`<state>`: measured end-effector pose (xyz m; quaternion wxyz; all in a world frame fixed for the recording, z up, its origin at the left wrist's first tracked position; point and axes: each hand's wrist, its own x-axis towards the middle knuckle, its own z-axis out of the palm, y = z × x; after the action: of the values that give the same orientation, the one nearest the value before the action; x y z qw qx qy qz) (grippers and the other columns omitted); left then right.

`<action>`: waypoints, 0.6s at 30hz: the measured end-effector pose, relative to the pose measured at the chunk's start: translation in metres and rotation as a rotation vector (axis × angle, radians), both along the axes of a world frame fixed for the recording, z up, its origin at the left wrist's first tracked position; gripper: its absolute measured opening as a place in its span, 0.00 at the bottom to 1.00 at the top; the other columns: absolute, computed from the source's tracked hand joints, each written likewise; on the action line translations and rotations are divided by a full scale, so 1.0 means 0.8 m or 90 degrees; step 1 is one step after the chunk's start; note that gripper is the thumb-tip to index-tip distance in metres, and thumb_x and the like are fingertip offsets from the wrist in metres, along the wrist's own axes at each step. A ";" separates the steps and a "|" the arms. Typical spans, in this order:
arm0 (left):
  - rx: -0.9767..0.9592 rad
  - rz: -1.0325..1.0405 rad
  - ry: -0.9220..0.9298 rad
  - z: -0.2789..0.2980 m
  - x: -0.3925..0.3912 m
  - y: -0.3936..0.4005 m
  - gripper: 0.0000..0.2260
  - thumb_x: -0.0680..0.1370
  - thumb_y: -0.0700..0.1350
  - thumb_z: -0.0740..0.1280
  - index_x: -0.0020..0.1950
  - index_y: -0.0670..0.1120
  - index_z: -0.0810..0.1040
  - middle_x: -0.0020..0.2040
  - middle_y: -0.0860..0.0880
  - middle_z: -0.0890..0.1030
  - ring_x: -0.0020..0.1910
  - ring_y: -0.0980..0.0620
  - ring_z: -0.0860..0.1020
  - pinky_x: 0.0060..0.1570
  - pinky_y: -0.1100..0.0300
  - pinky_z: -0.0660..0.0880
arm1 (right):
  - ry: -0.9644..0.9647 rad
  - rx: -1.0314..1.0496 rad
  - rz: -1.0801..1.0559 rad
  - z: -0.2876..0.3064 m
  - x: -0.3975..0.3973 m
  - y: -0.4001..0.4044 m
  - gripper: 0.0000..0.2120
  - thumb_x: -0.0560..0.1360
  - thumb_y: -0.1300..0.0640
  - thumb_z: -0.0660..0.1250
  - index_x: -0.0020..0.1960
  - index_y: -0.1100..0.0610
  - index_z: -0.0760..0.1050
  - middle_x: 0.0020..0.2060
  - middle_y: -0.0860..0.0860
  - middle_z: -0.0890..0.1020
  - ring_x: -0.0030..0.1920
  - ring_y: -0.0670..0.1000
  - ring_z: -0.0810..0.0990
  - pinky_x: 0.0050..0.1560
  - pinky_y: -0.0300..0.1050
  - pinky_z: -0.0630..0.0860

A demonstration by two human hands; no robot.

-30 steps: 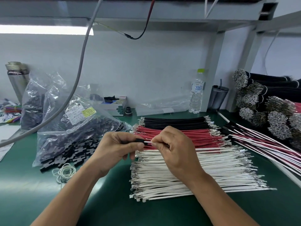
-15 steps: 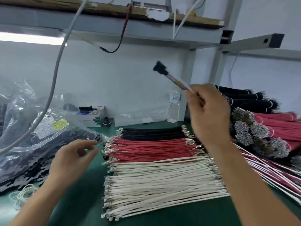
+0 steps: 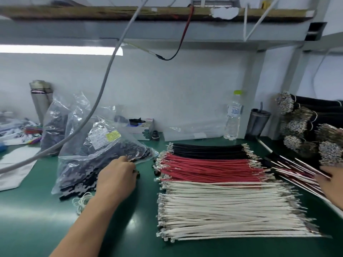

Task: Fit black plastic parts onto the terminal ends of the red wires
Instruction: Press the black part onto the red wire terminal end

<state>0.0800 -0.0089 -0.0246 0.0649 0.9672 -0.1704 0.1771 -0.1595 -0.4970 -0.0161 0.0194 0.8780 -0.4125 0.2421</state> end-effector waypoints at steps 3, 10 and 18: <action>0.049 0.005 0.022 -0.002 0.000 -0.002 0.12 0.82 0.53 0.61 0.53 0.52 0.83 0.50 0.53 0.74 0.53 0.49 0.77 0.44 0.54 0.77 | -0.112 -0.057 0.098 0.023 0.020 0.052 0.07 0.76 0.59 0.70 0.53 0.57 0.84 0.48 0.59 0.82 0.49 0.63 0.80 0.46 0.54 0.79; 0.050 -0.062 -0.019 -0.006 -0.006 -0.010 0.11 0.84 0.53 0.60 0.57 0.57 0.81 0.52 0.55 0.74 0.47 0.51 0.80 0.36 0.57 0.75 | -0.107 0.019 0.510 0.056 0.146 0.230 0.09 0.78 0.57 0.69 0.54 0.47 0.85 0.50 0.43 0.83 0.50 0.43 0.76 0.49 0.42 0.72; 0.025 -0.078 0.001 -0.004 -0.014 -0.017 0.10 0.81 0.57 0.63 0.50 0.54 0.82 0.49 0.58 0.73 0.45 0.56 0.78 0.35 0.60 0.73 | 0.005 0.068 0.475 0.017 0.255 0.277 0.18 0.81 0.61 0.64 0.68 0.48 0.77 0.64 0.51 0.80 0.64 0.54 0.77 0.62 0.50 0.75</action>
<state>0.0687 -0.0224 -0.0279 0.0565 0.9561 -0.2328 0.1686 0.0447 -0.2751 -0.0024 -0.1144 0.9686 -0.0760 0.2070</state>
